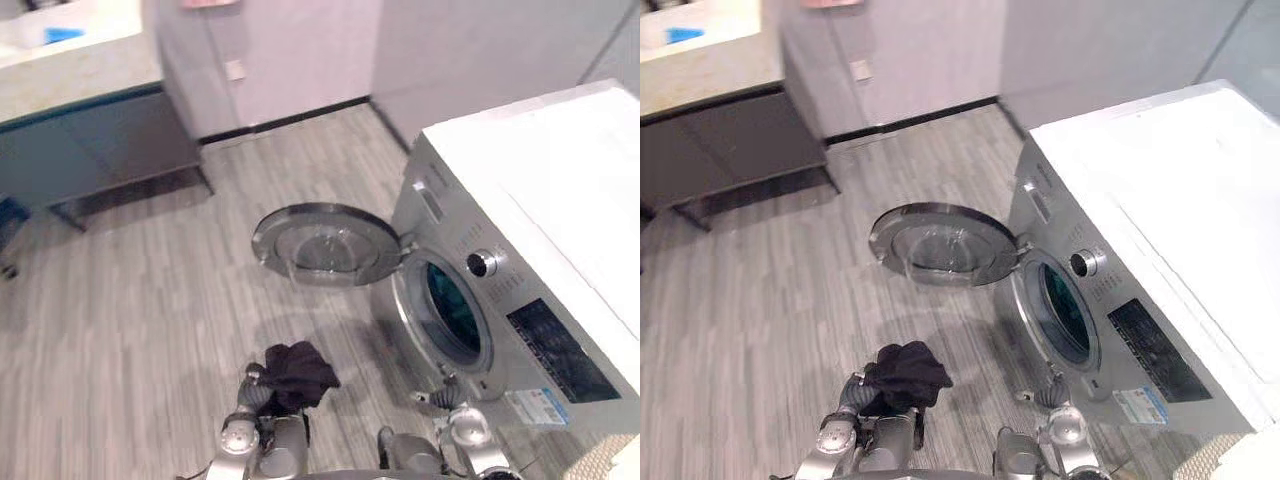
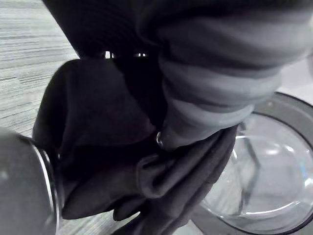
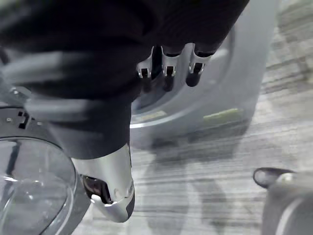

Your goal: Pick up the laundry basket with both hands and put the clothes into the washing machine.

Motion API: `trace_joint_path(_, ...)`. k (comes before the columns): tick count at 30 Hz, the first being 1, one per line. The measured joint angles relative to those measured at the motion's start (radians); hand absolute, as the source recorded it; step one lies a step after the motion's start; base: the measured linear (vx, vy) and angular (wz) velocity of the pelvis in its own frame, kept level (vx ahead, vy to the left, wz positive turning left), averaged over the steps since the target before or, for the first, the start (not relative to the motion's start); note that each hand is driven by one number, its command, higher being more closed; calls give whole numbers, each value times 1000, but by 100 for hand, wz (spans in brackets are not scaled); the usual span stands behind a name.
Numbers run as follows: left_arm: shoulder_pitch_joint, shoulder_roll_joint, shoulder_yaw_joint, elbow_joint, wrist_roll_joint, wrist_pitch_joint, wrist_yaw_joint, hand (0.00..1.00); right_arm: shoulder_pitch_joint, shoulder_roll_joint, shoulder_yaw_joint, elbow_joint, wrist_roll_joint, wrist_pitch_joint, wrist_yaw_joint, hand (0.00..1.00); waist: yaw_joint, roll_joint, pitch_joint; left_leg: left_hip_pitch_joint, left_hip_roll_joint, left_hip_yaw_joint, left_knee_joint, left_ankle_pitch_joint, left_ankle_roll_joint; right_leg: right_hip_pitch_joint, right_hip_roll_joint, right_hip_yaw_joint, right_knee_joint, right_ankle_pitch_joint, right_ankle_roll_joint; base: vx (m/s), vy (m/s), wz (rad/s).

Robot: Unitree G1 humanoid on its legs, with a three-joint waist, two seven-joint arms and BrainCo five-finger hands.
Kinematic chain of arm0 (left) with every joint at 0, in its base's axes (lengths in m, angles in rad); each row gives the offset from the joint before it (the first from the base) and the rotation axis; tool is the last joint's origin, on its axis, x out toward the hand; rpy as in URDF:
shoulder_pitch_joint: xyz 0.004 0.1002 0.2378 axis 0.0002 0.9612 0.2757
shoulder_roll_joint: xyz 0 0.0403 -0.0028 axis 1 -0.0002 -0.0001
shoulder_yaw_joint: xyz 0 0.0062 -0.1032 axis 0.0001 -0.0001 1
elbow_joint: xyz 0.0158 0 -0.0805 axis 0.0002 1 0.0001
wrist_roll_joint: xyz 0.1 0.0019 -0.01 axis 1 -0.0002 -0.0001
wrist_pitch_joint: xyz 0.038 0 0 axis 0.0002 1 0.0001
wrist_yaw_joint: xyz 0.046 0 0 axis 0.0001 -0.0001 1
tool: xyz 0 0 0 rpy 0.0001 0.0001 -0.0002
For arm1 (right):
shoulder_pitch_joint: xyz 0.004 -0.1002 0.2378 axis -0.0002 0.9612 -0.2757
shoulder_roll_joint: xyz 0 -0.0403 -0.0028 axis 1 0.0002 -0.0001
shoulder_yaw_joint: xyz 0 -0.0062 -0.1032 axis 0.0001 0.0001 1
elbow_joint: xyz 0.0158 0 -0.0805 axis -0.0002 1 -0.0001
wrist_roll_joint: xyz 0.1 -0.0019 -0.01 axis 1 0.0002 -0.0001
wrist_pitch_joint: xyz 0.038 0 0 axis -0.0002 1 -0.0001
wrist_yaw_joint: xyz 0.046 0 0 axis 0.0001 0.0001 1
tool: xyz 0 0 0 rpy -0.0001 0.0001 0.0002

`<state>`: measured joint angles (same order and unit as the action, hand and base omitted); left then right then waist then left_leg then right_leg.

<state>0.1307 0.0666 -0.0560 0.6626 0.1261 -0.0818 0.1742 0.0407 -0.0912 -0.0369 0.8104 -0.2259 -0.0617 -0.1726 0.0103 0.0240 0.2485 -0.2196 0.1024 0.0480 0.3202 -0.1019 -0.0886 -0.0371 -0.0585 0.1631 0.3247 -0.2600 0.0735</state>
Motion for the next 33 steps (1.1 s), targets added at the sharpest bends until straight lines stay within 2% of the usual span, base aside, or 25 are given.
trace_joint_path(1, -2, 6, 0, 0, 0, 1, 1, 100, 1, 9, 3, 1, -1, 1, 0, 0, 4, -27, -12, 12, -7, 56, 0, -15, 21, -34, -23, 1, 42, 1, 3, 157, 298, -141)
trace_joint_path(3, 7, 17, 1, 0, -1, 8, 2, 100, -15, 12, 21, 1, -1, 2, 0, 0, 7, -29, -12, 51, -6, 161, -11, -40, 47, -94, -60, -60, 123, 8, 2, 141, 259, -156)
trace_joint_path(5, 13, 19, 18, -8, -12, 10, 3, 100, -47, 16, 48, 3, -1, 1, 1, 0, 2, -19, -8, 130, 4, 318, -31, -60, 80, -136, -152, -340, 194, 20, -29, 141, 190, -179)
trace_joint_path(6, 13, 20, 20, -16, -18, 10, 4, 100, -55, 18, 51, 4, -1, 1, 1, 0, 3, -16, -10, 144, 9, 353, -35, -69, 84, -136, -180, -446, 197, 22, -43, 133, 155, -174)
trace_joint_path(7, 10, 25, 28, -45, -37, 10, 6, 100, -79, 20, 67, 12, -1, 0, 1, 0, 7, -11, -11, 165, 28, 424, -35, -88, 81, -122, -229, -692, 193, 20, -75, 126, 123, -170)
trace_joint_path(8, 5, 39, 29, -64, -44, 10, 9, 100, -100, 24, 70, 28, -1, -2, 1, 0, 9, -12, -13, 167, 43, 472, -26, -102, 75, -107, -250, -848, 178, 21, -78, 133, 104, -160)
trace_joint_path(9, -7, 49, 29, -68, -45, 9, 9, 100, -107, 25, 71, 36, -2, -1, 1, 0, 9, -15, -14, 164, 47, 486, -19, -105, 73, -100, -255, -899, 169, 20, -77, 157, 39, -114)
trace_joint_path(12, -57, 64, 30, -71, -45, 11, 14, 100, -94, 11, 64, 40, -12, 3, -1, 0, -9, -14, -12, 167, 77, 493, 45, -107, 74, -87, -218, -872, 126, 18, -73, 181, -86, -60)
trace_joint_path(14, -58, 53, 40, -74, -45, 10, 22, 100, -68, 2, 64, 43, -11, 4, -2, 0, -5, -12, -11, 164, 132, 496, 156, -112, 71, -48, -174, -843, 81, 19, -73, 241, -176, -62)
trace_joint_path(15, -56, 46, 48, -74, -46, 10, 22, 100, -51, -2, 64, 44, -10, 4, -4, 0, -6, -6, -8, 154, 182, 492, 257, -111, 72, -17, -142, -827, 54, 19, -73, 176, -124, -68)
trace_joint_path(16, -52, 37, 50, -74, -46, 11, 22, 100, -38, -15, 64, 48, -9, 5, -8, 0, -4, 15, 1, 142, 235, 469, 380, -105, 81, 20, -105, -805, 36, 19, -73, 165, -91, -69)
trace_joint_path(17, -47, 33, 49, -75, -46, 12, 22, 100, -35, -21, 62, 49, -9, 6, -9, 0, -1, 21, 4, 127, 253, 453, 439, -90, 100, 31, -95, -792, 31, 17, -75, 137, -16, -71)
trace_joint_path(18, -44, 24, 47, -75, -46, 13, 21, 100, -36, -25, 54, 51, -3, 9, -22, 0, 1, 19, 14, 67, 259, 381, 526, -112, 97, 46, -94, -756, 23, 13, -75, 124, 50, -68)
trace_joint_path(19, -43, 15, 47, -76, -46, 14, 21, 100, -42, -32, 25, 69, 2, 13, -35, 0, 1, 23, 19, 22, 217, 298, 521, -160, 72, 48, -106, -725, 24, 13, -74, 124, 72, -67)
trace_joint_path(20, -43, 14, 46, -76, -47, 15, 21, 100, -43, -35, 15, 81, 2, 17, -43, 0, 1, 17, 23, 2, 191, 263, 505, -171, 58, 47, -115, -712, 27, 13, -74, 135, 107, -68)
trace_joint_path(21, -43, 14, 46, -77, -47, 18, 22, 100, -54, -38, -7, 97, 2, 26, -47, 0, 6, 9, 31, -24, 134, 180, 420, -177, 44, 52, -130, -681, 40, 14, -73, 140, 159, -57)
trace_joint_path(22, -42, 14, 46, -77, -47, 18, 23, 100, -51, -38, -10, 109, 2, 26, -49, 0, 6, 11, 33, -30, 102, 134, 333, -172, 37, 53, -134, -663, 53, 13, -72, 164, 257, -63)
trace_joint_path(23, -33, 13, 42, -77, -47, 18, 23, 100, -47, -37, -20, 118, 2, 27, -50, 0, 5, 23, 32, -26, 83, 85, 217, -128, 16, 52, -132, -647, 74, 11, -62, 157, 296, -61)
trace_joint_path(24, -25, 19, 25, -79, -47, 20, 23, 100, -42, -33, -30, 125, 2, 28, -52, 0, 11, 26, 35, -8, 63, 67, 155, -65, 28, 48, -132, -597, 105, -21, -5, 119, 225, -38)
trace_joint_path(26, -31, 36, 15, -85, -48, 20, 22, 100, -32, -12, -40, 125, 3, 24, -47, 0, 4, -9, 29, -12, 21, 68, 141, -64, 30, 33, -166, -561, 88, -31, 12, 105, 80, -2)
trace_joint_path(29, -33, 34, 0, -86, -79, 21, 22, 100, -42, -11, -43, 125, 10, 24, -47, 0, 6, -9, 32, -18, -3, 72, 149, -66, 34, 31, -187, -544, 89, -30, 16, 57, 87, 10)
trace_joint_path(33, -36, 38, -24, -161, -163, 19, 21, 100, -90, -18, -42, 122, 24, 19, -53, 0, 5, -8, 72, -45, 9, 86, 189, -70, 38, -28, -189, -511, 161, -37, 27, -59, 2, -17)
